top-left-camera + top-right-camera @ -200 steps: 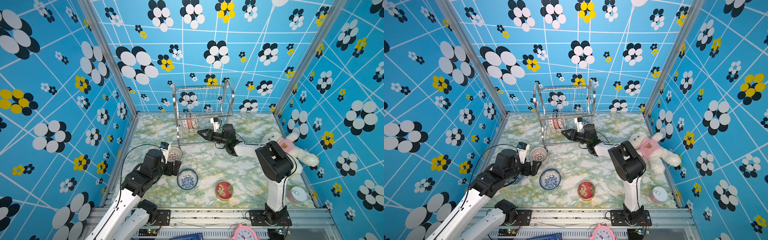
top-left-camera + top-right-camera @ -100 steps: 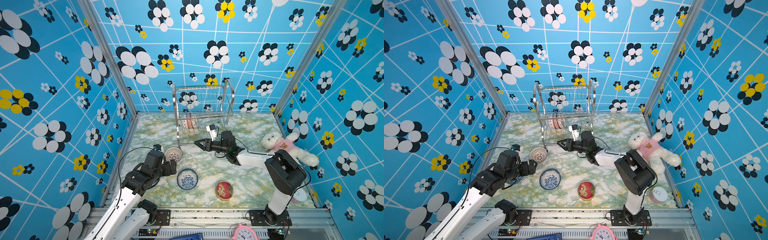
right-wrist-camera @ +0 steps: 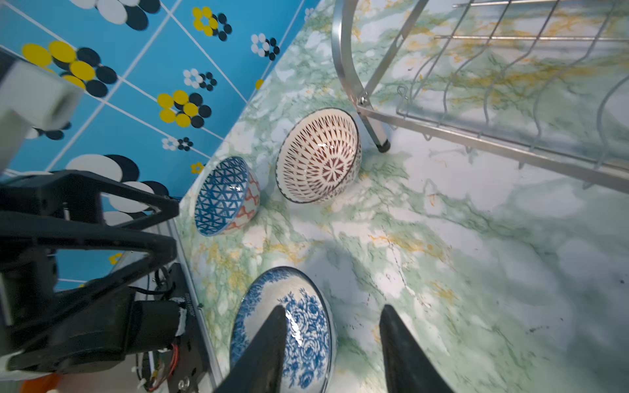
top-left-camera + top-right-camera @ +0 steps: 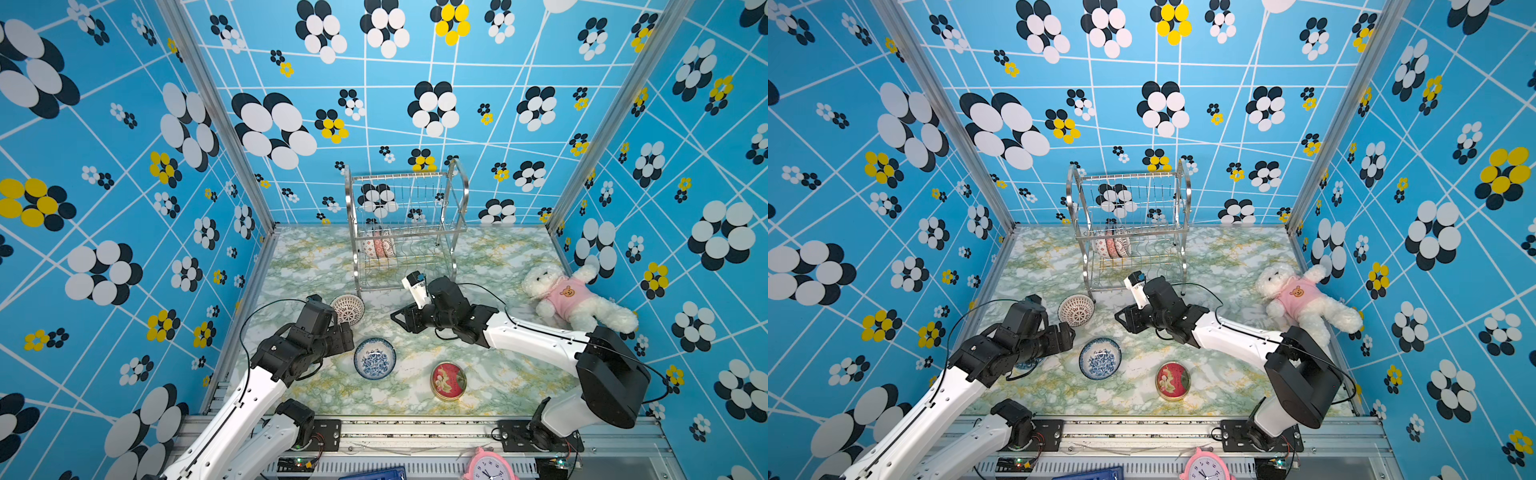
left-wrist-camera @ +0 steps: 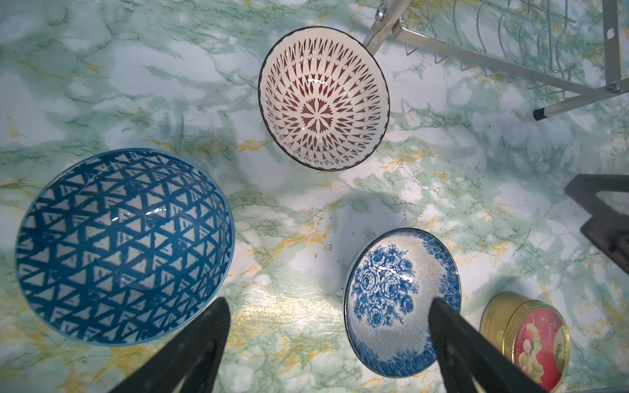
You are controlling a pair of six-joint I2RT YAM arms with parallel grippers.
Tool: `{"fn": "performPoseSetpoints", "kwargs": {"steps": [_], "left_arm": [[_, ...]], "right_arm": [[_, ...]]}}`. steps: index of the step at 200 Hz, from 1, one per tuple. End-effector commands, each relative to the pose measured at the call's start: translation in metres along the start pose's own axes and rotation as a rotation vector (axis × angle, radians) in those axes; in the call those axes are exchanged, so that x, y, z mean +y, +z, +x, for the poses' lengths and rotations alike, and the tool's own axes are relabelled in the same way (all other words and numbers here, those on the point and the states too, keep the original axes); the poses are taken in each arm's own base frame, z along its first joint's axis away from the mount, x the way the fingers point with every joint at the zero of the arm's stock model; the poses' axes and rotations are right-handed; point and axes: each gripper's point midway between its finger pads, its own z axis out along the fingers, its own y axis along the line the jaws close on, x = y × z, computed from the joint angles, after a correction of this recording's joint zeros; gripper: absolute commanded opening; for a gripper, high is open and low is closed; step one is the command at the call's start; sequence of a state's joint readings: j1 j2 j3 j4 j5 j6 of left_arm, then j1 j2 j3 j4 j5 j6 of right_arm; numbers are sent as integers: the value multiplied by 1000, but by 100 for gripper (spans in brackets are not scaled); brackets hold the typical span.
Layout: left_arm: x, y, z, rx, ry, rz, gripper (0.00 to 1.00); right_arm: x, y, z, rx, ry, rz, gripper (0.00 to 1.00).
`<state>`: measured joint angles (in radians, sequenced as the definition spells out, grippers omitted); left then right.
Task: Load bowls into a dish rack
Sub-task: Move the bowl to the center of the table.
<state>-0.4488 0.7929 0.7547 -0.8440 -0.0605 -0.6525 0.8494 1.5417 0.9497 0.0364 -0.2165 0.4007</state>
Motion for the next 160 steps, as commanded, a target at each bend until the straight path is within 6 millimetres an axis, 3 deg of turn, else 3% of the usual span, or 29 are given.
{"fn": "performPoseSetpoints", "kwargs": {"steps": [1,45,102,160], "left_arm": [[0,-1,4,31,-10,-16,93],[-5,3,8,71,-8,-7,93],[-5,8,9,82,-14,-20,94],[7,-7,-6,26,-33,-91,97]], "right_arm": [[-12,-12,21,102,-77,129,47],[0,-8,44,213,-194,189,48],[23,12,61,301,-266,182,48],[16,33,76,383,-290,247,48]]}}
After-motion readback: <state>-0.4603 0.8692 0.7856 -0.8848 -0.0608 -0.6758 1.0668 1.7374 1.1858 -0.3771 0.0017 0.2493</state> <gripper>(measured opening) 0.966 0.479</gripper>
